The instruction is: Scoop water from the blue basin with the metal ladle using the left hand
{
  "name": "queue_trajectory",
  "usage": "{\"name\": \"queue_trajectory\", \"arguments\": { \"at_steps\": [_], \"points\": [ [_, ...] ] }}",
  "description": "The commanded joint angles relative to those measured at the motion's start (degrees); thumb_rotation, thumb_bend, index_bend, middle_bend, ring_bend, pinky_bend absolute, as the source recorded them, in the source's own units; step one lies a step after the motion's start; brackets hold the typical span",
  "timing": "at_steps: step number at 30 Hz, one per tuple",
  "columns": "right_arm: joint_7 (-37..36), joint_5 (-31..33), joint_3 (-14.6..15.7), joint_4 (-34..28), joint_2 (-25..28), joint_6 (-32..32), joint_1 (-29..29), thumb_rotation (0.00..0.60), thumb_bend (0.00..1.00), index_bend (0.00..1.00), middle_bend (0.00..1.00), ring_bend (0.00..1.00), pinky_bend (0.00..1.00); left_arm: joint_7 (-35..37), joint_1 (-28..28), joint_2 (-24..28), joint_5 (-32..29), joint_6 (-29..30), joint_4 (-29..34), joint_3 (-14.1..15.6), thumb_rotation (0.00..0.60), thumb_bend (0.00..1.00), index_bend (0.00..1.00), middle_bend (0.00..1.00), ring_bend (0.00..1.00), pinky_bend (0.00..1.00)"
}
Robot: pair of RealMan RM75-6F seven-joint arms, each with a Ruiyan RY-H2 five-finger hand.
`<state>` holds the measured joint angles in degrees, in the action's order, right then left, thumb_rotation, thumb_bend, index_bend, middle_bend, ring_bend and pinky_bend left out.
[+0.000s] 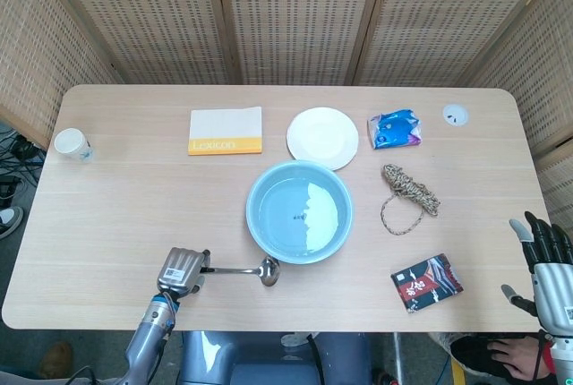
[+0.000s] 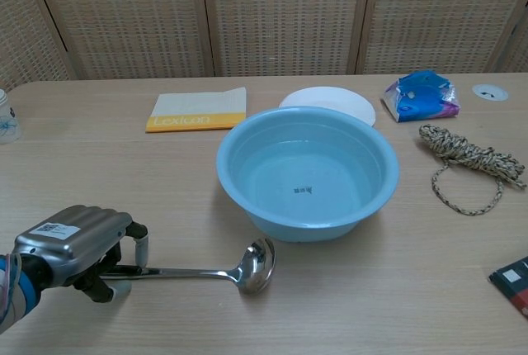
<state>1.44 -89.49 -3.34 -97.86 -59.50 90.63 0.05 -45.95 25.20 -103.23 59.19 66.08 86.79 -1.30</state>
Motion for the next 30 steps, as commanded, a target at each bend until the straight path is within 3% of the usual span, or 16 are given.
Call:
{"name": "queue_trajectory", "arguments": {
  "at_steps": [1, 11, 14, 22, 30],
  "points": [
    [-0.1, -0.1, 0.0, 0.0, 0.1, 0.2, 0.1, 0.6, 0.0, 0.0, 0.0, 0.0, 0.0, 1.0, 0.1, -0.5, 0.4, -0.3, -1.1, 0.2, 0.6, 0.36, 0.48, 0.94, 1.0, 1.0],
    [-0.3, -0.1, 0.0, -0.1, 0.2, 0.2, 0.1, 0.6, 0.0, 0.0, 0.0, 0.0, 0.0, 2.0, 0.0, -1.7, 0.9, 0.0, -3.3, 0.4, 0.6, 0.36, 0.49, 0.94, 1.0, 1.0],
    [-0.4, 0.0, 0.0, -0.1, 0.3, 0.2, 0.1, 0.6, 0.0, 0.0, 0.0, 0.0, 0.0, 2.4, 0.0, -2.0, 0.9, -0.1, -3.8, 0.4, 0.6, 0.38, 0.55, 0.94, 1.0, 1.0],
    [-0.6, 0.0, 0.1, 0.0, 0.4, 0.1, 0.1, 0.6, 0.0, 0.0, 0.0, 0.0, 0.0, 5.6, -0.3, -1.9, 2.6, 0.5, -4.8, -0.1, 0.6, 0.56, 0.77, 0.94, 1.0, 1.0],
    [-0.7, -0.1, 0.1, -0.1, 0.4, 0.1, 0.1, 0.6, 0.0, 0.0, 0.0, 0.0, 0.0, 8.9, -0.6, 2.5, 5.8, 1.2, -1.5, 0.1, 0.6, 0.58, 0.89, 0.94, 1.0, 1.0]
  ]
}}
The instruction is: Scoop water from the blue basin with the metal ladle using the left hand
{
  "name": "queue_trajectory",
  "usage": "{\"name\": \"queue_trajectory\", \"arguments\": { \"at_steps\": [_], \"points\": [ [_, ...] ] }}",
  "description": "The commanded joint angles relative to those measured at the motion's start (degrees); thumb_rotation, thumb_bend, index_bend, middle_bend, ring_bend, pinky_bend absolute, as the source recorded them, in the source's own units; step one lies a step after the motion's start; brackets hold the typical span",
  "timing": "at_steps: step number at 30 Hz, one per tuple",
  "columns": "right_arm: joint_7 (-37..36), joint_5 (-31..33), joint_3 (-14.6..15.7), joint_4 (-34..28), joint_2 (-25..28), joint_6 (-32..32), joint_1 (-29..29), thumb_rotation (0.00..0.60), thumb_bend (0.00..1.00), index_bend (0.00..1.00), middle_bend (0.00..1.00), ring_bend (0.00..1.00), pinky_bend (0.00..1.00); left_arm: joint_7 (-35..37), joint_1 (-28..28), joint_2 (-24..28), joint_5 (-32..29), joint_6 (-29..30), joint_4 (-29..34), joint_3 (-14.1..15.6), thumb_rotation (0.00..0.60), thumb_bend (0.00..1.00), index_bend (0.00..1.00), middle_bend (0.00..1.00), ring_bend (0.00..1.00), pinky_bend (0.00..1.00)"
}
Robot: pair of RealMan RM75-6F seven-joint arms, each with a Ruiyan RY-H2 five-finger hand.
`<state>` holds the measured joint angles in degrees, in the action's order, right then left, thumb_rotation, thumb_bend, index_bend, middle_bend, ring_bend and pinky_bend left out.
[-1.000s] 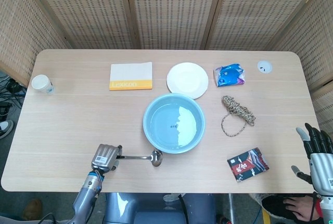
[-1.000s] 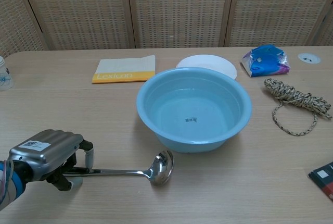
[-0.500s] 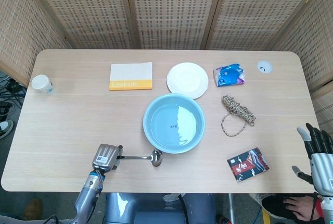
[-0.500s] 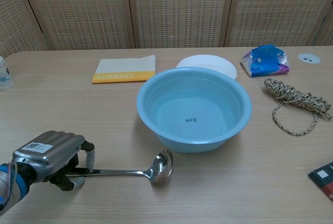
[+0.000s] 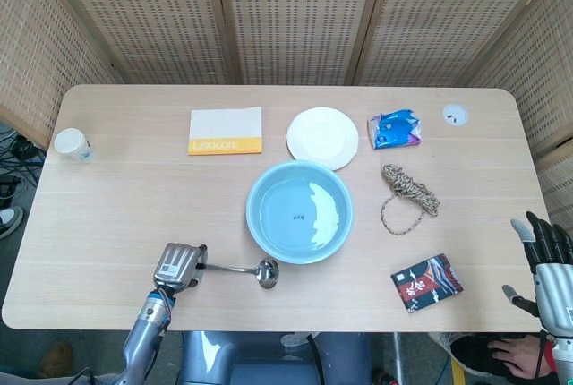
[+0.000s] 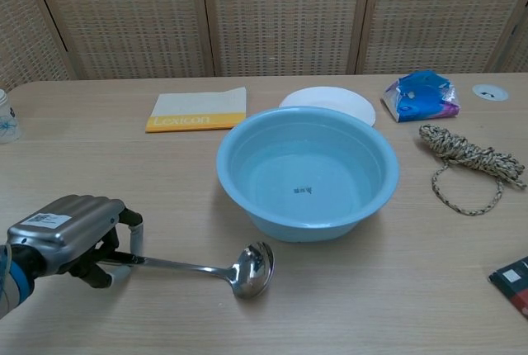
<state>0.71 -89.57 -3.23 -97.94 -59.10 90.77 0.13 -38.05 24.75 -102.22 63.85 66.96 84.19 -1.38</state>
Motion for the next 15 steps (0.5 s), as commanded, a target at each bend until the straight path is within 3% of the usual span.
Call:
{"name": "queue_trajectory", "arguments": {
  "at_steps": [1, 15],
  "points": [
    [0.0, -0.1, 0.0, 0.0, 0.0, 0.0, 0.0, 0.6, 0.0, 0.0, 0.0, 0.0, 0.0, 1.6, -0.2, 2.4, 1.8, 0.4, 1.8, 0.3, 0.6, 0.59, 0.89, 0.94, 1.0, 1.0],
    [1.5, -0.1, 0.2, -0.2, -0.6, -0.5, -0.2, 0.6, 0.0, 0.0, 0.0, 0.0, 0.0, 6.5, 0.8, 15.9, 10.6, -0.8, 11.0, 3.0, 0.6, 0.61, 0.93, 0.94, 1.0, 1.0]
  ]
}}
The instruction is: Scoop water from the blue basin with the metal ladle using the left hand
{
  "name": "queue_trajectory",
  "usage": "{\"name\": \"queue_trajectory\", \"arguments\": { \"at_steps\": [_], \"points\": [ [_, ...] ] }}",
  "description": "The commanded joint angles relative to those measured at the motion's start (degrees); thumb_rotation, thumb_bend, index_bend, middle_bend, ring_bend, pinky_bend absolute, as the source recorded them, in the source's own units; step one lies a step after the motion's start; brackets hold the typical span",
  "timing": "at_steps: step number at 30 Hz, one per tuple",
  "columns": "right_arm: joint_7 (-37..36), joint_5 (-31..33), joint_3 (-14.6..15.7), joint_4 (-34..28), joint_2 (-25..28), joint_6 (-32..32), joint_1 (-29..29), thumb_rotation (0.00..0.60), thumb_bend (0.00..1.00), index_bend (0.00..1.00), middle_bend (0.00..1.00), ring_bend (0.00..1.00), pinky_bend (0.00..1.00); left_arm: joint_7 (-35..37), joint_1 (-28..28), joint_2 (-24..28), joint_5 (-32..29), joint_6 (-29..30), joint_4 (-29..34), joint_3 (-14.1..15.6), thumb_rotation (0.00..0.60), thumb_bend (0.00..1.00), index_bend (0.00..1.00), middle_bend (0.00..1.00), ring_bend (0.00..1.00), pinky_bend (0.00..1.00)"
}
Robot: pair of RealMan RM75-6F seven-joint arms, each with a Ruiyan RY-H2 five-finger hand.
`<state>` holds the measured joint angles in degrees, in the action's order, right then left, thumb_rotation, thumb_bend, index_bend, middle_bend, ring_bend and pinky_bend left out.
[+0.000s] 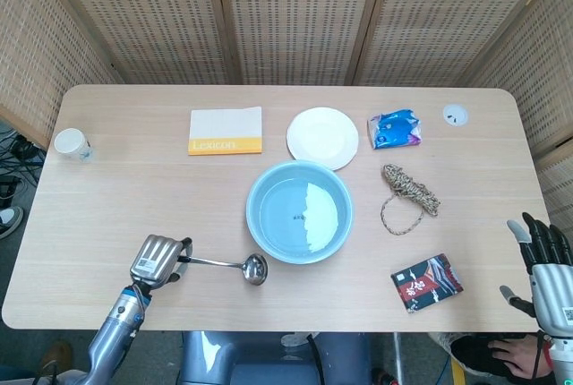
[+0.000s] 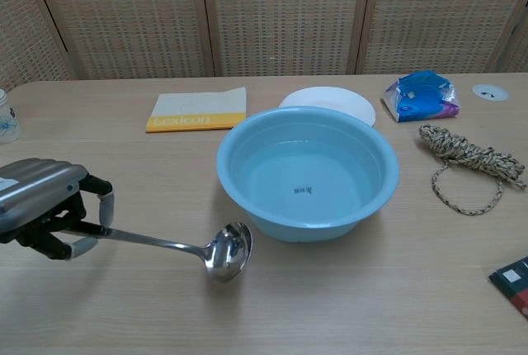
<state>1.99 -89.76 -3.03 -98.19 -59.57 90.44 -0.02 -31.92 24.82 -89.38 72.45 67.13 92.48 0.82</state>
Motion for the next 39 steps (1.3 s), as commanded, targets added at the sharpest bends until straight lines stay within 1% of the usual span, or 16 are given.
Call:
{"name": "queue_trajectory", "arguments": {
  "at_steps": [1, 5, 10, 12, 16, 18, 21, 23, 25, 27, 30, 34, 39],
  "points": [
    [0.3, 0.2, 0.0, 0.0, -0.2, -0.2, -0.1, 0.6, 0.0, 0.0, 0.0, 0.0, 0.0, 0.2, 1.0, 4.0, 2.6, -1.2, 3.7, 1.0, 0.6, 0.61, 0.93, 0.94, 1.0, 1.0],
    [0.7, 0.7, -0.2, 0.1, -0.4, -0.7, -0.4, 0.6, 0.0, 0.0, 0.0, 0.0, 0.0, -1.3, 2.3, 7.5, 3.4, -2.2, 7.6, 0.5, 0.6, 0.61, 0.94, 0.94, 1.0, 1.0],
    [1.2, 1.3, -0.6, 0.2, -0.6, -0.9, -0.5, 0.6, 0.0, 0.0, 0.0, 0.0, 0.0, -4.8, 4.9, 10.5, 0.0, -3.8, 12.2, -2.9, 0.6, 0.61, 0.94, 0.94, 1.0, 1.0],
    [1.4, 1.9, -0.8, 0.3, -0.7, -1.1, -0.6, 0.6, 0.0, 0.0, 0.0, 0.0, 0.0, -6.7, 6.8, 11.3, -3.4, -5.0, 14.1, -5.6, 0.6, 0.62, 0.94, 0.94, 1.0, 1.0],
    [1.7, 3.1, -1.3, 0.6, -0.9, -1.8, -0.9, 0.6, 0.0, 0.0, 0.0, 0.0, 0.0, -10.7, 11.9, 12.0, -13.2, -7.9, 16.3, -11.2, 0.6, 0.64, 0.95, 0.94, 1.0, 1.0],
    [1.7, 3.7, -1.5, 0.7, -1.0, -2.0, -1.0, 0.6, 0.0, 0.0, 0.0, 0.0, 0.0, -12.2, 14.1, 12.0, -17.4, -8.7, 16.7, -13.0, 0.6, 0.64, 0.95, 0.94, 1.0, 1.0],
    [1.6, 4.4, -1.8, 0.8, -1.0, -2.2, -1.1, 0.6, 0.0, 0.0, 0.0, 0.0, 0.0, -14.1, 17.0, 11.4, -22.0, -9.3, 16.4, -15.0, 0.6, 0.66, 0.95, 0.94, 1.0, 1.0],
    [1.4, 5.5, -2.3, 1.0, -1.0, -2.5, -1.3, 0.6, 0.0, 0.0, 0.0, 0.0, 0.0, -15.7, 20.7, 10.1, -27.0, -10.1, 15.0, -17.5, 0.6, 0.68, 0.95, 0.94, 1.0, 1.0],
    [1.2, 6.3, -2.6, 0.9, -0.9, -2.8, -1.4, 0.6, 0.0, 0.0, 0.0, 0.0, 0.0, -17.3, 24.1, 8.9, -32.0, -10.5, 13.6, -18.9, 0.6, 0.69, 0.96, 0.94, 1.0, 1.0],
    [0.8, 7.2, -3.0, 1.2, -0.7, -3.2, -1.5, 0.6, 0.0, 0.0, 0.0, 0.0, 0.0, -19.0, 27.1, 7.7, -35.7, -10.6, 11.9, -19.6, 0.6, 0.69, 0.96, 0.94, 1.0, 1.0],
    [0.2, 8.1, -3.2, 1.4, -0.6, -3.6, -1.6, 0.6, 0.0, 0.0, 0.0, 0.0, 0.0, -20.2, 30.2, 6.3, -39.8, -10.6, 10.1, -19.9, 0.6, 0.69, 0.96, 0.94, 1.0, 1.0],
    [-0.4, 8.8, -3.6, 1.6, -0.3, -3.8, -1.6, 0.6, 0.0, 0.0, 0.0, 0.0, 0.0, -23.5, 35.7, 3.3, -45.1, -11.1, 5.3, -19.3, 0.6, 0.69, 0.97, 0.94, 1.0, 1.0],
    [-0.4, 9.1, -3.7, 1.7, -0.2, -4.3, -1.8, 0.6, 0.0, 0.0, 0.0, 0.0, 0.0, -27.2, 40.5, 0.8, -49.0, -10.7, 0.9, -17.6, 0.6, 0.69, 0.97, 0.94, 1.0, 1.0]
  ]
}}
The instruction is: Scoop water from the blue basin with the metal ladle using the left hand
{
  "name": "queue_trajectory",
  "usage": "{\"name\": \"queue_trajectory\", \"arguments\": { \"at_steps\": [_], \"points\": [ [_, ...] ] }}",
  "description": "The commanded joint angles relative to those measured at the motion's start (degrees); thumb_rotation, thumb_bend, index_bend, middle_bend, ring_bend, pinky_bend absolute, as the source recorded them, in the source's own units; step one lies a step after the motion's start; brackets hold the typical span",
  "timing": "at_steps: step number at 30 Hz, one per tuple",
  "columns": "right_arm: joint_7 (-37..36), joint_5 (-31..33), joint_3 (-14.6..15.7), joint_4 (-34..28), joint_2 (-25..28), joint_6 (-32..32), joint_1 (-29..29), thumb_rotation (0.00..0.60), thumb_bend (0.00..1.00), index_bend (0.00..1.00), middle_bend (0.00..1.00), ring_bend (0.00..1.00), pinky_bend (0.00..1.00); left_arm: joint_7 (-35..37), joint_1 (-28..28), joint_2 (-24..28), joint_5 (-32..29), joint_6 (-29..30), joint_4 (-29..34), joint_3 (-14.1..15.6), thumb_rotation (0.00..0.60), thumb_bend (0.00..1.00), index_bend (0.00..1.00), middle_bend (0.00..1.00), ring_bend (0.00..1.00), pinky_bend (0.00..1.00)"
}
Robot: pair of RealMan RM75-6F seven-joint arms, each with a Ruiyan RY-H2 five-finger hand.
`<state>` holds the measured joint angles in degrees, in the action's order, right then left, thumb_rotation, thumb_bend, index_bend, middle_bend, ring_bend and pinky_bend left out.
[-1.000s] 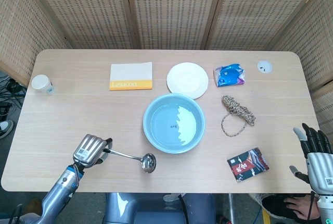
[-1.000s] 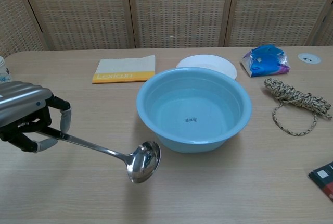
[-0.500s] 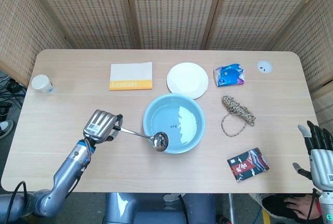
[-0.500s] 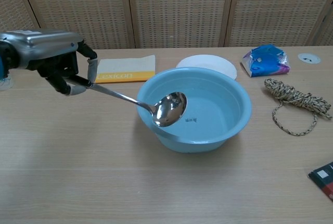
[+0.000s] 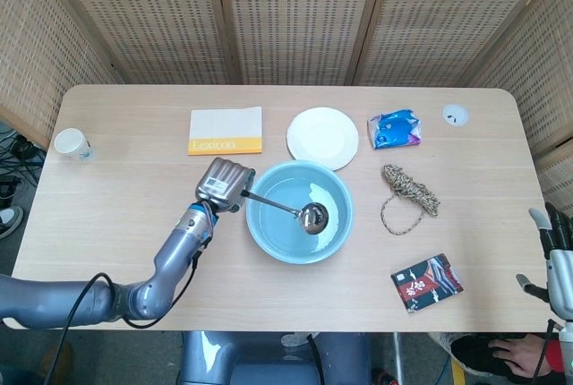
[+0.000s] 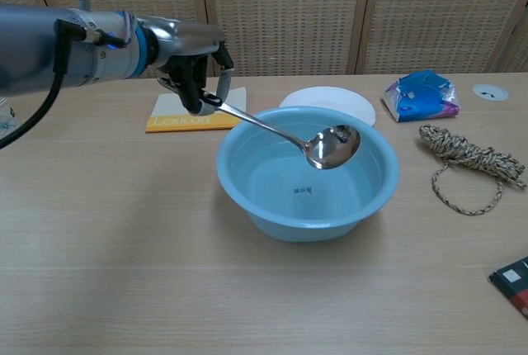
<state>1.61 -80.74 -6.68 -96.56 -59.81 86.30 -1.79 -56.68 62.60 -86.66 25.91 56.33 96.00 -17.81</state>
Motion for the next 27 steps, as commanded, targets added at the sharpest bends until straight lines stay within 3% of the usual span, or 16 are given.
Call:
{"name": "queue_trajectory", "arguments": {
  "at_steps": [1, 14, 27],
  "points": [
    [0.0, 0.2, 0.0, 0.1, 0.0, -0.2, -0.1, 0.6, 0.0, 0.0, 0.0, 0.0, 0.0, -3.3, 3.7, -2.5, -3.2, 0.3, -3.6, 1.6, 0.6, 0.7, 0.97, 0.94, 1.0, 1.0],
    [0.9, 0.4, 0.1, 0.0, -0.3, -0.6, -0.4, 0.6, 0.0, 0.0, 0.0, 0.0, 0.0, -10.5, 12.0, -7.0, -9.6, 1.7, -10.7, 4.3, 0.6, 0.7, 0.97, 0.94, 1.0, 1.0],
    [0.1, 1.9, -0.3, 0.6, -0.2, -2.0, -0.9, 0.6, 0.0, 0.0, 0.0, 0.0, 0.0, -17.6, 17.7, -11.4, -10.8, 2.4, -16.3, 7.1, 0.6, 0.7, 0.98, 0.94, 1.0, 1.0]
  ]
}}
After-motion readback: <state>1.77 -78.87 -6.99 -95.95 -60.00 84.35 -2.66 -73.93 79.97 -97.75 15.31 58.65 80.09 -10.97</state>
